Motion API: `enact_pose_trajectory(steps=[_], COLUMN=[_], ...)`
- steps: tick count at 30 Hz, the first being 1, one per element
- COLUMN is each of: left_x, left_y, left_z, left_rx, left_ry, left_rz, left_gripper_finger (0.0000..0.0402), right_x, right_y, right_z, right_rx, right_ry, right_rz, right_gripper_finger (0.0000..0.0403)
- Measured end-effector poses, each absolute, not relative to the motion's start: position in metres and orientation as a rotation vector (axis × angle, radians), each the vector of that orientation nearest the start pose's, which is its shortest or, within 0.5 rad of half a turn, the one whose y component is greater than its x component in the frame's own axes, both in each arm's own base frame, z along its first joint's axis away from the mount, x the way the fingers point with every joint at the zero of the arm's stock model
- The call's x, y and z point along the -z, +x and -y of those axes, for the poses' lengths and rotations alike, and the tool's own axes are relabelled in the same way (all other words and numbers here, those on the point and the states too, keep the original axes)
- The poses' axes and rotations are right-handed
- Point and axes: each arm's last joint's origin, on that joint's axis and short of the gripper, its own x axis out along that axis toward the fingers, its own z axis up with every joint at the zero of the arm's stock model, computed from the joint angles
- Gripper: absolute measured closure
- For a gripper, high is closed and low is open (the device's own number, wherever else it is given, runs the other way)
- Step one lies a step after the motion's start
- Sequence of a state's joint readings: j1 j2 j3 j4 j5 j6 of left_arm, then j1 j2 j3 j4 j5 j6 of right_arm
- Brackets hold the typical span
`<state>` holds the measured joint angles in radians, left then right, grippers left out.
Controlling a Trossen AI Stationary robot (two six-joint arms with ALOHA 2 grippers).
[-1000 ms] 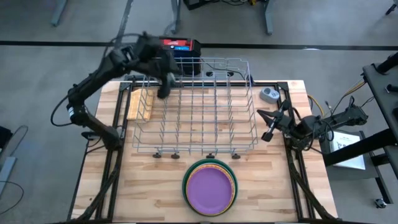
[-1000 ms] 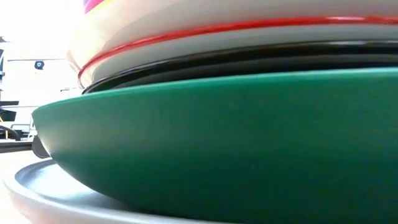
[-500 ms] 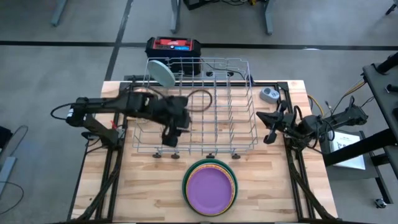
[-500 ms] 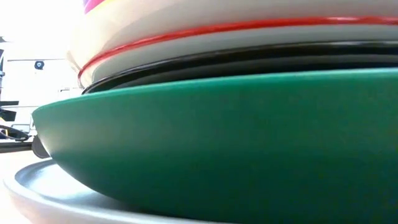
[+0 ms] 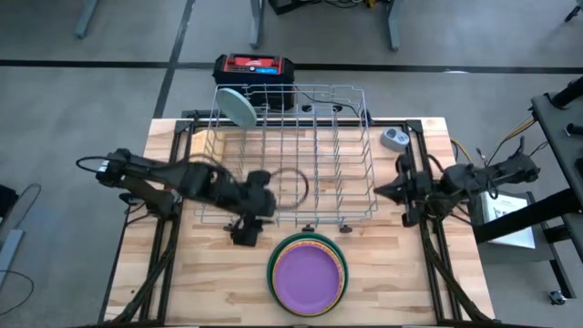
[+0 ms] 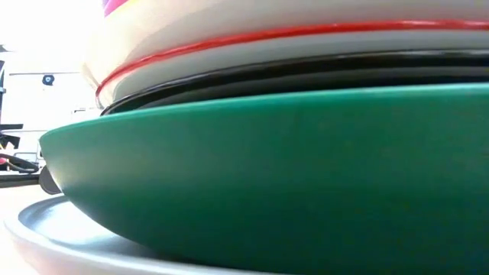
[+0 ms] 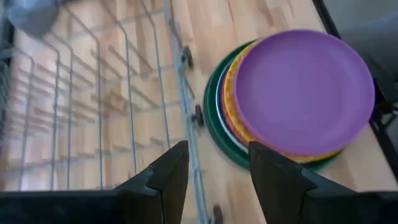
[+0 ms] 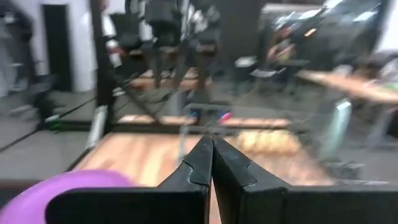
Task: Sort dishes
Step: Put the purple plate into the dishwasher rack
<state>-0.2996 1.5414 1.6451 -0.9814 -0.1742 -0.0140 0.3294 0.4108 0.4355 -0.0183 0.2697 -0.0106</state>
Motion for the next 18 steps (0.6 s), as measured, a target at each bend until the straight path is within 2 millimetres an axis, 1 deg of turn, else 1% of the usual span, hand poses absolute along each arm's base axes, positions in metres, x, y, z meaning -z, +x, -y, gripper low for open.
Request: enact_pose_trajectory(steps=[4, 6, 9, 11, 14, 16, 18], left_x=[-0.37, -0.364, -0.354, -0.346, -0.332, -0.322, -0.313], left_y=[0.3, 0.3, 0.301, 0.301, 0.301, 0.301, 0.304], left_z=[0.116, 0.128, 0.144, 0.154, 0.164, 0.169, 0.173], left_rx=[0.104, 0.114, 0.151, 0.188, 0.198, 0.203, 0.214], left_ry=[0.265, 0.257, 0.226, 0.197, 0.182, 0.172, 0.161], left_rz=[-0.85, -0.865, -0.902, -0.932, -0.967, -0.961, -0.93], left_gripper_finger=[0.0246, 0.0246, 0.0246, 0.0246, 0.0246, 0.0246, 0.0246], right_x=[-0.269, -0.268, -0.27, -0.271, -0.271, -0.269, -0.264], right_y=[0.114, 0.112, 0.109, 0.107, 0.102, 0.1, 0.101], right_z=[-0.034, -0.037, -0.042, -0.048, -0.058, -0.065, -0.071], right_rx=[-0.093, -0.119, -0.165, -0.249, -0.451, -0.506, -0.504], right_ry=[0.069, 0.107, 0.165, 0.197, 0.258, 0.313, 0.343], right_rz=[-0.069, -0.114, -0.126, -0.134, -0.176, -0.201, -0.237], right_gripper_finger=[0.0403, 0.0403, 0.0403, 0.0403, 0.0403, 0.0403, 0.0403])
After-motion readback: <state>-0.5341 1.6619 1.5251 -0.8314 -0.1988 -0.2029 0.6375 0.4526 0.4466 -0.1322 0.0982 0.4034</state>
